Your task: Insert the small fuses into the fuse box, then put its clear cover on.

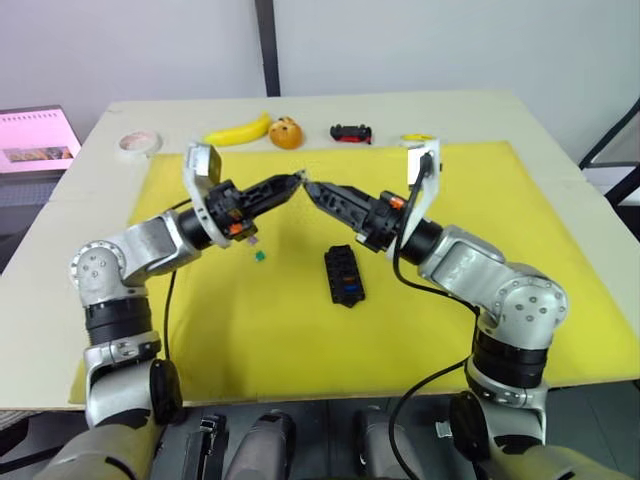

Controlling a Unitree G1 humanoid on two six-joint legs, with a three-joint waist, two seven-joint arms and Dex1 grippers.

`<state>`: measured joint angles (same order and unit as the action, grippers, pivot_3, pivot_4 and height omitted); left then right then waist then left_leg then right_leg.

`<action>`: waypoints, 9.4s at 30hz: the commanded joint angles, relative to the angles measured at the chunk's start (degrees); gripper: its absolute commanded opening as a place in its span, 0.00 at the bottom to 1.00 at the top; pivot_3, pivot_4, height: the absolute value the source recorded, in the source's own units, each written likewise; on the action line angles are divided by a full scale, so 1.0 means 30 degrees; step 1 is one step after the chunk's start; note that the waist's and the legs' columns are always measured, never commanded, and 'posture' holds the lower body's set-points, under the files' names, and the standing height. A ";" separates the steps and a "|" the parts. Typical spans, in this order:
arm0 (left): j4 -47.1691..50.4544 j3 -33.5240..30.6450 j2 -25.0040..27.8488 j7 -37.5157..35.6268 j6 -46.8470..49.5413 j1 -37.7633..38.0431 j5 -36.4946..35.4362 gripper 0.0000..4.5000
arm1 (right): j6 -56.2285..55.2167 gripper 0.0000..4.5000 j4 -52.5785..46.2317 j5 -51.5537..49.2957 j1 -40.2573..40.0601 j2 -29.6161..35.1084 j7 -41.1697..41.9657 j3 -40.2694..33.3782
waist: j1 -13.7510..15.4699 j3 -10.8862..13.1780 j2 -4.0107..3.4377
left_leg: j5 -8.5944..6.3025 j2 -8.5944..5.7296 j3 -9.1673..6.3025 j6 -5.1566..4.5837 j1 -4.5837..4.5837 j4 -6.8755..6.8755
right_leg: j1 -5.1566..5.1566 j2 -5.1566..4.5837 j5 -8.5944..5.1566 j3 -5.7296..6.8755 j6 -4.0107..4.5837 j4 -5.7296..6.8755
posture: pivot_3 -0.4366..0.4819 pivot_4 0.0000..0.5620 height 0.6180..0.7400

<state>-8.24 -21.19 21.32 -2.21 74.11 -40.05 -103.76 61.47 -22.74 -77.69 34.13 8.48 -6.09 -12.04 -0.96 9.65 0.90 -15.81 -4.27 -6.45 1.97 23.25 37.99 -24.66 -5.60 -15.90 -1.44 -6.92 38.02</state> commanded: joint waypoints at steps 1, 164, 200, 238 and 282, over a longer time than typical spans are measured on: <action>0.0887 0.0506 0.0159 0.0535 -0.1185 0.0208 -0.1400 0.02 | -0.0847 1.00 -0.0064 -0.1255 0.0474 -0.0125 -0.0774 0.0116 | -0.0004 -0.0001 -0.0001 | 0.0000 0.0000 0.0001 0.0000 0.0000 0.0000 | 0.0000 0.0000 0.0000 0.0000 0.0000 -0.0001 | 0.48 0.27 1.00; 0.4585 1.2400 0.4348 -2.1791 -1.8854 0.2308 2.9397 0.99 | -1.6789 0.00 0.7828 2.3329 0.2588 1.0430 2.7053 0.9826 | 0.0066 0.0092 -0.0065 | -0.0041 0.0025 0.0039 -0.0090 0.0034 0.0052 | 0.0060 0.0018 0.0022 0.0045 -0.0027 -0.0132 | 0.48 0.27 1.00; 0.4632 1.2376 0.4128 -2.1683 -1.8830 0.2294 2.9557 0.99 | -1.7559 0.00 0.8580 2.4165 0.2728 0.9858 2.7571 1.0050 | 0.0055 0.0090 -0.0066 | -0.0040 0.0021 0.0039 -0.0088 0.0034 0.0067 | 0.0055 0.0018 0.0022 0.0045 -0.0028 -0.0108 | 0.48 0.27 1.00; 0.4806 1.2318 0.4181 -2.1764 -1.8691 0.2412 2.9436 1.00 | -1.5295 0.99 0.7399 2.2687 0.2904 1.0085 2.7565 0.8594 | 0.0056 0.0088 -0.0069 | -0.0038 0.0017 0.0038 -0.0084 0.0031 0.0075 | 0.0043 0.0014 0.0022 0.0043 -0.0027 -0.0068 | 0.48 0.27 1.00; 0.5052 1.1803 0.3939 -2.1912 -1.8843 0.3151 2.8685 1.00 | -0.9944 0.01 0.1014 1.9746 -0.3298 1.0018 2.2144 0.7327 | 0.0103 0.0062 -0.0064 | -0.0039 0.0010 0.0032 -0.0087 0.0007 0.0077 | 0.0067 0.0011 0.0021 0.0040 -0.0026 -0.0044 | 0.48 0.27 1.00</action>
<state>5.25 16.86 33.33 -69.07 17.29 -31.15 -16.43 29.21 -16.45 -15.49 24.87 39.10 60.97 12.03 -0.65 9.84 0.71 -15.93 -4.24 -6.35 1.70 23.28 38.22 -24.47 -5.56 -15.84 -1.32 -7.00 37.89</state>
